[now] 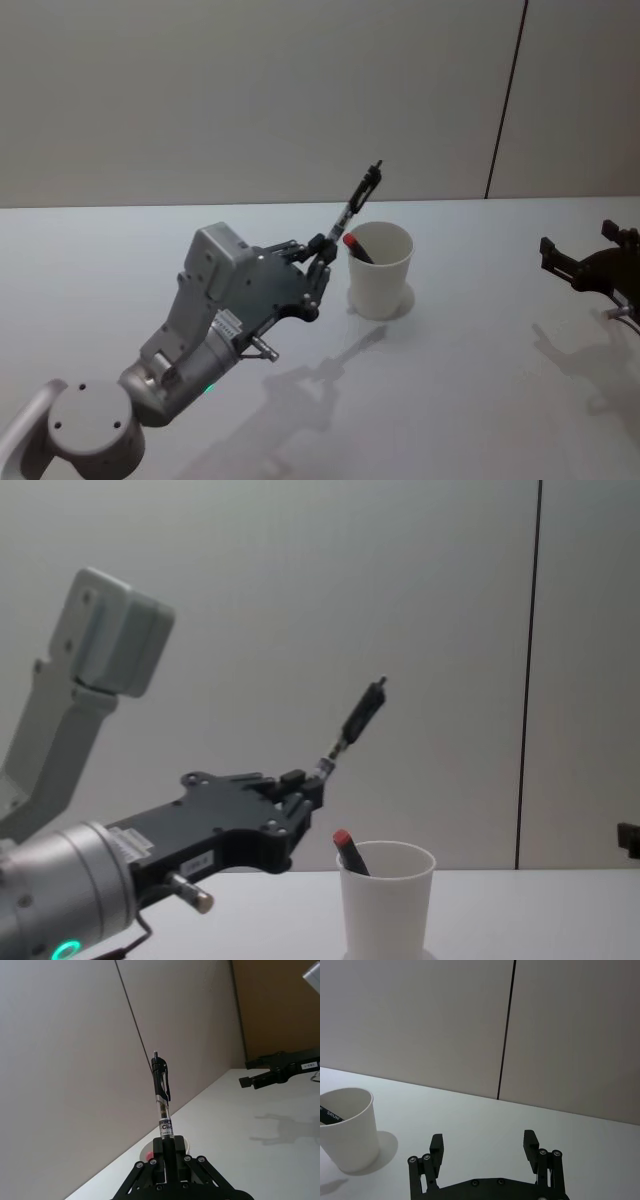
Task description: Place the pen into the pen holder.
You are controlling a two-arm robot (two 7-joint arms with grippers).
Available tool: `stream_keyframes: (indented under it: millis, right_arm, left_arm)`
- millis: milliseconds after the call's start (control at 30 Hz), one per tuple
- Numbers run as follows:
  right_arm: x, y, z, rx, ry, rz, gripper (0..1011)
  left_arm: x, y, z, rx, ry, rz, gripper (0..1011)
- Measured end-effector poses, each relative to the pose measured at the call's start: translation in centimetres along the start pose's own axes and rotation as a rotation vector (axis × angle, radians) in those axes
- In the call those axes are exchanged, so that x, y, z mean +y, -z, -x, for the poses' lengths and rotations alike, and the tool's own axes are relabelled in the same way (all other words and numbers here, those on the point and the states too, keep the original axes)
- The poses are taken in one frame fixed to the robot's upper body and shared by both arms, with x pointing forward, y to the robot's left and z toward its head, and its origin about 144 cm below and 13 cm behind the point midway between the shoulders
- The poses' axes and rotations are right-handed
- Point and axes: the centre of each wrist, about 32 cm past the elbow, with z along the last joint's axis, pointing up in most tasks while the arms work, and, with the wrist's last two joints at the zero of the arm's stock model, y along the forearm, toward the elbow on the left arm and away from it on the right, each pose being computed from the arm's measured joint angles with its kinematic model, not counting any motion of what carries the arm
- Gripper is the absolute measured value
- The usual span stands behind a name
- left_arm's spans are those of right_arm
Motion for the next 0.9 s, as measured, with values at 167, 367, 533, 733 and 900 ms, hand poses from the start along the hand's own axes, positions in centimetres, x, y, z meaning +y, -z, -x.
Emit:
stream_keyframes:
  millis: [167,367,533,733,900]
  right_arm:
    - [0.0,0.0,0.0,0.0,0.0,0.0,1002]
    - [0.0,0.0,0.0,0.0,0.0,0.0,1002]
    - [0.0,0.0,0.0,0.0,0.0,0.0,1002]
    - [0.0,0.0,0.0,0.0,0.0,0.0,1001]
    - [0.0,0.0,0.0,0.0,0.0,0.0,1001]
  left_arm:
    - [-0.8,0.0,0.0,-0.013,0.039,0.01,136]
    - [-2.0,0.0,0.1,-0.026,0.088,0.014,136]
    - [-2.8,0.0,0.2,-0.033,0.12,0.016,136]
    - [-3.7,0.0,0.4,-0.038,0.154,0.017,136]
    - [-4.3,0.0,0.6,-0.039,0.177,0.02,136]
